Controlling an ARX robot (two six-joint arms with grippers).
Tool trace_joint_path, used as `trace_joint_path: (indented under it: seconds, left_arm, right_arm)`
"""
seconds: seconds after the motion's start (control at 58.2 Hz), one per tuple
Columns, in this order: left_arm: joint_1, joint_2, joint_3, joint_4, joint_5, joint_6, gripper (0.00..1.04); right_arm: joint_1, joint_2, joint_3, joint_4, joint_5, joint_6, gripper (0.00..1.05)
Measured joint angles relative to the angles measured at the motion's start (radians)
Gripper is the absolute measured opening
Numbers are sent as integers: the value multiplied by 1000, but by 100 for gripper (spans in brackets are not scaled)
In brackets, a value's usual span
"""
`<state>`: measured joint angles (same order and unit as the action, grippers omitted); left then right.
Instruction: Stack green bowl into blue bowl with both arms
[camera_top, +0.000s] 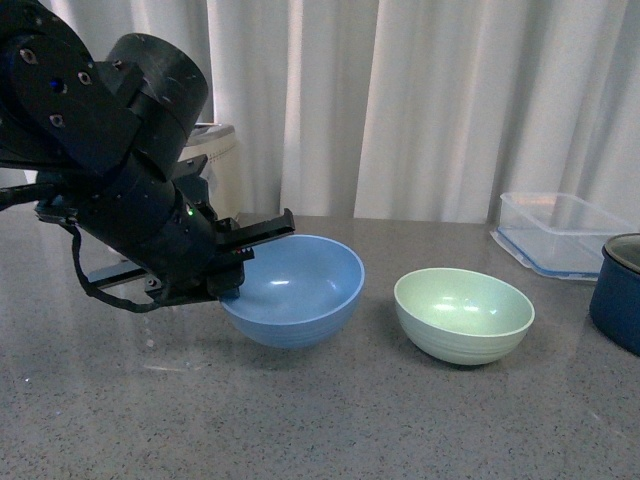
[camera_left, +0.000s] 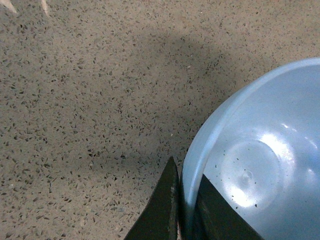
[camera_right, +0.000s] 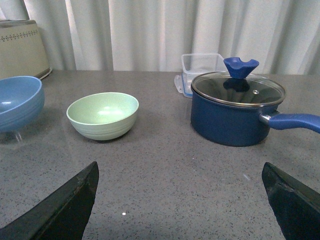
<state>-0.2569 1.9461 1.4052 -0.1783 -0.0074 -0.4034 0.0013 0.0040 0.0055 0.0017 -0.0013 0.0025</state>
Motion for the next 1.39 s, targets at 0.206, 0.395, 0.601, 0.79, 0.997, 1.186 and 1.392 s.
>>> trace_joint_path:
  seconds: [0.206,0.395,0.601,0.79,0.997,1.186,1.392]
  left_arm:
    - [-11,67,51,3,0,-18,4]
    - [-24,113,90,-10,-27,-25,4]
    - [-46,138,123,-18,-34,-31,4]
    - [-49,146,141,-31,-11,-40,45]
    - [-49,102,111,7,21,-24,85]
    - [-40,-92,-46,235,-16,83,97]
    - [-4,-399,-403,782,-232,329,74]
  right_arm:
    - [0,0,0,0,0,0,95]
    - [0,0,0,0,0,0,95]
    - [0,0,0,0,0,0,95]
    - [0,0,0,0,0,0,95]
    - [0,0,0,0,0,0,95]
    - [0,0,0,0,0,0,95]
    - [0,0,0,0,0,0,95]
